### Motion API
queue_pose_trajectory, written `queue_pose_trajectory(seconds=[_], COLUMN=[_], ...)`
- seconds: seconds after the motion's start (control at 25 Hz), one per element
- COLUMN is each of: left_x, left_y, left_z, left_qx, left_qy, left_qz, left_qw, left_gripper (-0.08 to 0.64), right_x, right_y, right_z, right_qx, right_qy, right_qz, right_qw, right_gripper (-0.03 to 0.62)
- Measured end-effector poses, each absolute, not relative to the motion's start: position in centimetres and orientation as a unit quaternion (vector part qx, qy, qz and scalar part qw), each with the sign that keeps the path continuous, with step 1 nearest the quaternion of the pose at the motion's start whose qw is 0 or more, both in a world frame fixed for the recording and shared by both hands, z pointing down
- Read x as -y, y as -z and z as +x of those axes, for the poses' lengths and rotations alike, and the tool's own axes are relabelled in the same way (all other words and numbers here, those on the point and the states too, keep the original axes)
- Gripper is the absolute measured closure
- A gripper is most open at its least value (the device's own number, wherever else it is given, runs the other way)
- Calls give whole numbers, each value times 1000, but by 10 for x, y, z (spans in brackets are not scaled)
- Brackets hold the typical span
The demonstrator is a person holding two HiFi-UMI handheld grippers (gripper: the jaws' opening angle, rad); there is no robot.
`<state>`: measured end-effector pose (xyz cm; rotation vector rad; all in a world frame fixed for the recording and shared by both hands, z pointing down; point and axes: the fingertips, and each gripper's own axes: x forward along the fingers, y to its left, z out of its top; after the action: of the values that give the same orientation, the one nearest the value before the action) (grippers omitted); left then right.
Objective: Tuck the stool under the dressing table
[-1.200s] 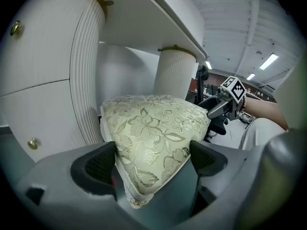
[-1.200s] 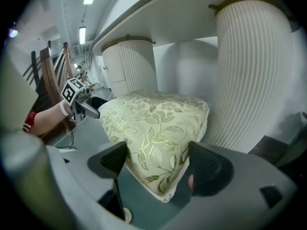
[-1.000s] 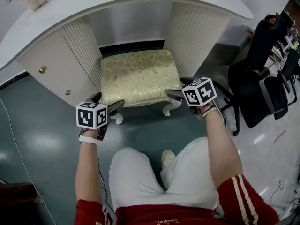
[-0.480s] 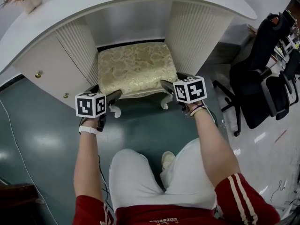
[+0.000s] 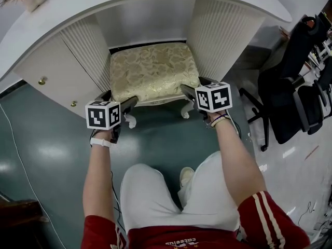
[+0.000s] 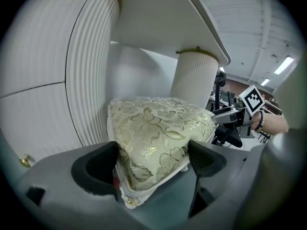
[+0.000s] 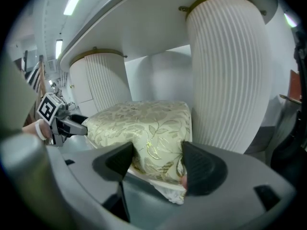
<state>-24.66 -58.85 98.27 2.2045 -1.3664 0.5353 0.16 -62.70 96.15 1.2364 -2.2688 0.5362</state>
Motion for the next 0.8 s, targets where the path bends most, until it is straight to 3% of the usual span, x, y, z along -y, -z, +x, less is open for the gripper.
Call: queue_pose_trajectory(seconds=[0.8], left_x=[573], left_y=[-974], left_z=[-245], left_qx=[493], left_qy=[-162], left_qz=[822], left_qw=[236], left_gripper=[100], right_x=[615], right_y=[-955], right_z=[10], right_qx=[848], right_qy=[-190], right_qz=[438], right_qw=[230], right_gripper=[261])
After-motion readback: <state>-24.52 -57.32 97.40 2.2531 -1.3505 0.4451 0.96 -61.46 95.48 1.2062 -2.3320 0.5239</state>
